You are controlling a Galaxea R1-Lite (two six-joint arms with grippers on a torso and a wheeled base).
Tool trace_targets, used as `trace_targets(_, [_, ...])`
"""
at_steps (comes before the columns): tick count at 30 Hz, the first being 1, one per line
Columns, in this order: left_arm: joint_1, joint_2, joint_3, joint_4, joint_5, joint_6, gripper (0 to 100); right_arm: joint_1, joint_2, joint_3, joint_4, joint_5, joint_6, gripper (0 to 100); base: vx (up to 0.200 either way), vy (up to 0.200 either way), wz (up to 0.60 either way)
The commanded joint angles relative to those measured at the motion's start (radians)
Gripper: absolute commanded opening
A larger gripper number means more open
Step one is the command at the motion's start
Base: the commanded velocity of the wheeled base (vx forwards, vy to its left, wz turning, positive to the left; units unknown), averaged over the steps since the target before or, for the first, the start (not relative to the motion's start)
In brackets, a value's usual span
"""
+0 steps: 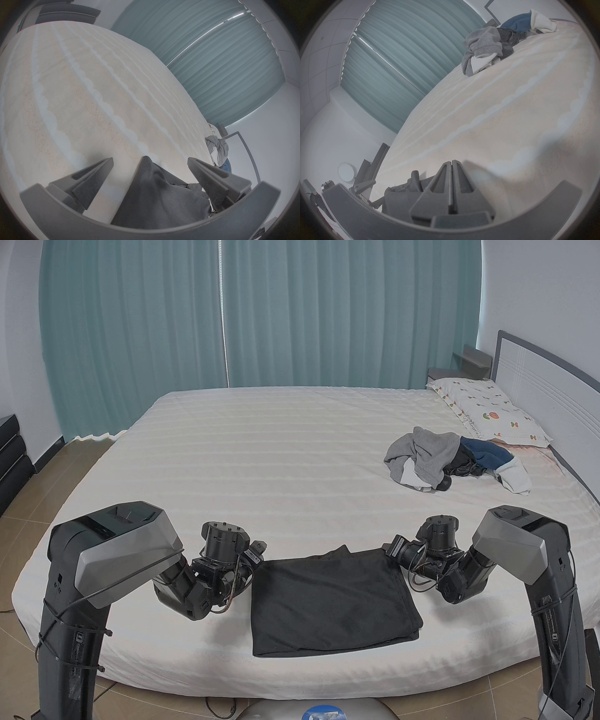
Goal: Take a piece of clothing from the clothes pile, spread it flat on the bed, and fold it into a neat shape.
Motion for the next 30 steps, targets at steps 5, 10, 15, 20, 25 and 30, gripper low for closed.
trace_targets(5, [0.0,0.001,-0.001,0.0,0.001,0.0,100,-0.015,-0.004,-0.018,-0.006,-0.012,0.001,0,0.0,0.0,0.0])
trace_targets(10, [0.0,0.001,-0.001,0.0,0.001,0.003,100,-0.021,0.001,-0.032,-0.004,-0.014,0.001,0,0.0,0.0,0.0])
trace_targets(15, [0.0,0.001,-0.001,0.0,0.001,0.003,100,-0.021,0.007,-0.035,-0.003,-0.014,0.0,0,0.0,0.0,0.0])
trace_targets(20, [0.0,0.001,-0.001,0.0,0.001,0.003,100,-0.027,0.009,-0.055,-0.004,-0.027,0.001,0,0.0,0.0,0.0])
trace_targets(25, [0.0,0.001,-0.001,0.0,0.001,0.003,100,-0.027,0.029,-0.098,-0.001,-0.064,0.0,0,0.0,0.0,0.0])
trace_targets(30, [0.0,0.0,0.001,0.0,0.001,0.003,100,-0.029,0.042,-0.103,-0.001,-0.078,-0.005,0,0.0,0.0,0.0])
